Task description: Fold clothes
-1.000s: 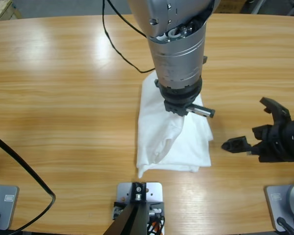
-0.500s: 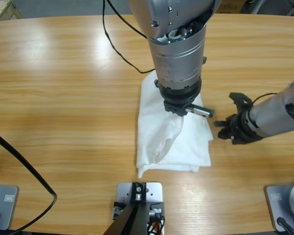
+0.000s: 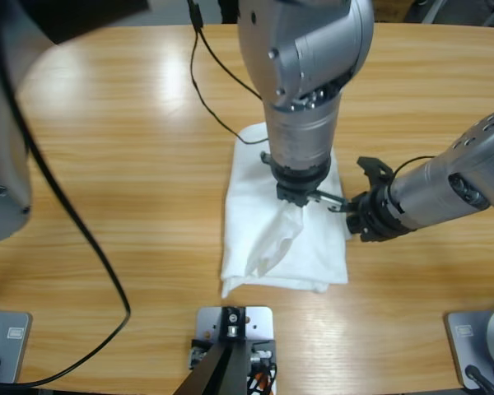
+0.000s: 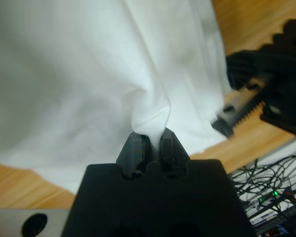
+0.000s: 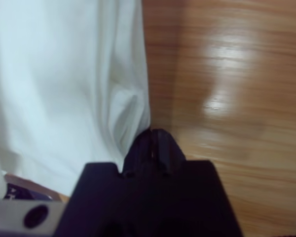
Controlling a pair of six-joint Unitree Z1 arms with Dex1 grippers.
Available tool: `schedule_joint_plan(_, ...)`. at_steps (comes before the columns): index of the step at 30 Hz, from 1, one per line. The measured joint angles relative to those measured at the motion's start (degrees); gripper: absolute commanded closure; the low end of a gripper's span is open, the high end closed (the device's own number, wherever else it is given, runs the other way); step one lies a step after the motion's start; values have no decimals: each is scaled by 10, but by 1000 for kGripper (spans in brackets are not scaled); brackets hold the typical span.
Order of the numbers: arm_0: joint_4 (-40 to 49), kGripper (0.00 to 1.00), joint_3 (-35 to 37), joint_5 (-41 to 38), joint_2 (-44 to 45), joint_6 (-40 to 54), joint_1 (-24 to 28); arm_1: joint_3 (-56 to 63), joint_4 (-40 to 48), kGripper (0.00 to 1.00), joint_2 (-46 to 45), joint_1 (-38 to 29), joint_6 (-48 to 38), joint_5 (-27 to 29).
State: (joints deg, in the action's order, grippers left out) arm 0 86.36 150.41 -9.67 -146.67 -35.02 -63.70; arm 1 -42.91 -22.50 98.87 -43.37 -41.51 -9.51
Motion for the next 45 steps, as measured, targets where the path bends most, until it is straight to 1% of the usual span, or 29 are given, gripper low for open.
schedule_joint_plan(7,0,1000,0,0,-37,-13,0,-3,7,1000,7,-3,0,-16)
schedule_joint_plan(12,0,1000,0,7,-38,-14,0,-13,10,1000,16,-4,0,-19)
schedule_joint_plan(20,0,1000,0,47,-38,-17,-2,-18,13,1000,21,-4,0,-21)
schedule_joint_plan(29,0,1000,0,49,-38,-27,-3,-19,16,1000,23,-6,0,-23)
schedule_joint_plan(30,0,1000,0,49,-38,-27,-3,-19,16,827,23,-6,0,-23)
schedule_joint_plan(31,0,1000,0,49,-38,-27,-3,-19,16,175,23,-6,0,-23)
schedule_joint_plan(32,0,1000,0,49,-37,-27,-3,-19,16,39,23,-6,0,-23)
schedule_joint_plan(34,0,1000,0,49,-37,-26,-3,-19,16,1,23,-6,0,-23)
schedule_joint_plan(36,0,1000,0,52,-37,-26,-4,-22,7,0,23,-9,0,-13)
schedule_joint_plan(39,0,1000,0,60,-36,-26,-6,-25,-19,0,15,-5,0,21)
schedule_joint_plan(45,0,1000,0,69,-35,-24,-6,-25,-87,0,3,34,1,90)
